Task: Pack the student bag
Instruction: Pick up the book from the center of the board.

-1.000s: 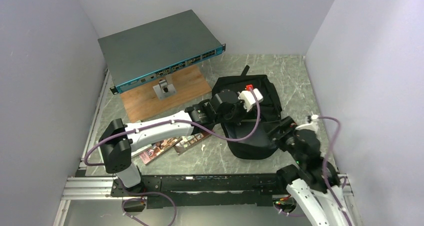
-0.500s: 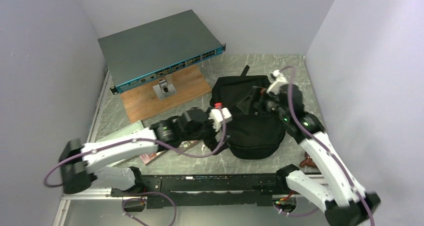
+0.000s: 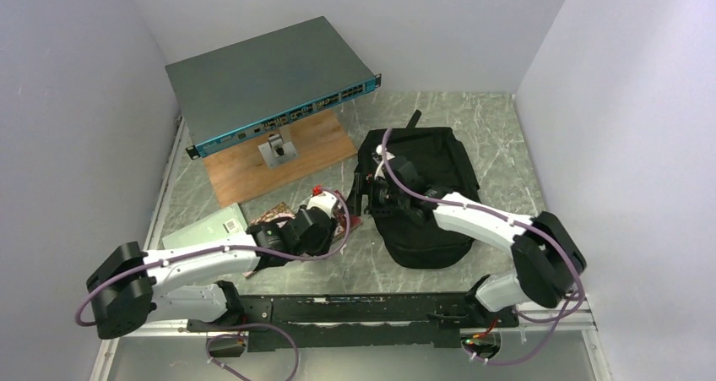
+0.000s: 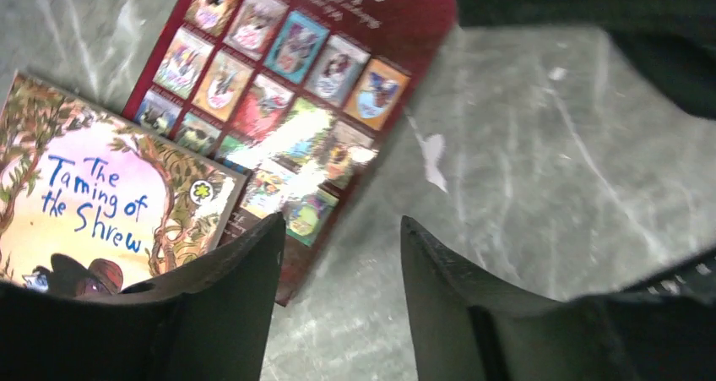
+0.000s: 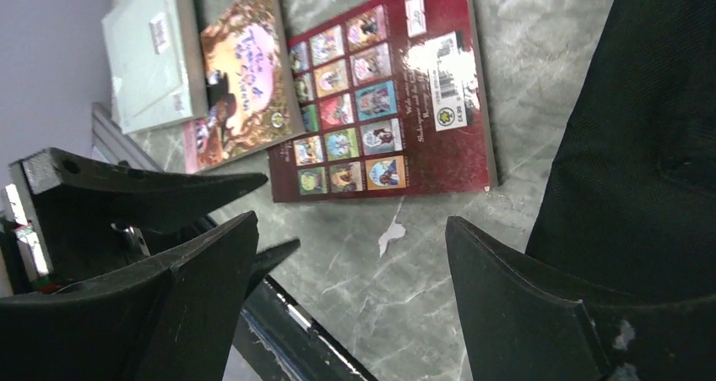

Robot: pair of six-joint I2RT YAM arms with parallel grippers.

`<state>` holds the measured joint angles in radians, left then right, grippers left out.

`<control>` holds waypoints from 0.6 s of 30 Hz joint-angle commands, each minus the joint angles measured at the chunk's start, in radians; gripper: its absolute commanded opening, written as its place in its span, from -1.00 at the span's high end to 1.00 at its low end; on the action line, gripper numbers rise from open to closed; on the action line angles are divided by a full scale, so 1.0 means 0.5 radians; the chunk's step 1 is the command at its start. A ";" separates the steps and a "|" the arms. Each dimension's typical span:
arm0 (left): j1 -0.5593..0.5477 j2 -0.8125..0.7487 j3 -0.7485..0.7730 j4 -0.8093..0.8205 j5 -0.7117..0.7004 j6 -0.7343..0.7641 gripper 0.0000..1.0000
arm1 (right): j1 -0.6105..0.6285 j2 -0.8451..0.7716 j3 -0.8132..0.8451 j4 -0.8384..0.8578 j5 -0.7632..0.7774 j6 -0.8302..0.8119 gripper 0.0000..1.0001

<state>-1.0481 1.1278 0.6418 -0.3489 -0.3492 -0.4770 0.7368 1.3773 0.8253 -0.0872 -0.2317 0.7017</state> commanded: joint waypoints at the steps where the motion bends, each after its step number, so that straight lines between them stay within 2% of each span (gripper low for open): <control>1: 0.090 0.121 -0.040 0.199 -0.224 -0.251 -0.09 | 0.040 0.160 0.033 0.226 0.045 0.150 -0.67; 6: 0.140 0.264 -0.136 0.377 -0.173 -0.300 -0.01 | 0.040 0.388 0.114 0.107 0.185 0.065 -0.68; 11: 0.142 0.360 -0.203 0.417 -0.106 -0.348 0.10 | 0.042 0.569 0.199 0.045 0.309 -0.037 -0.73; 14: 0.141 0.345 -0.262 0.429 -0.082 -0.401 0.16 | 0.040 0.663 0.214 0.080 0.239 -0.020 -0.74; 18: 0.141 0.315 -0.326 0.474 -0.028 -0.424 0.22 | 0.042 0.679 0.049 0.386 -0.063 0.173 -0.74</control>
<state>-0.9783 1.2900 0.5194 -0.1467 -0.4175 -0.6418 0.7570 1.7065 0.9009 -0.0330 -0.1570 0.7254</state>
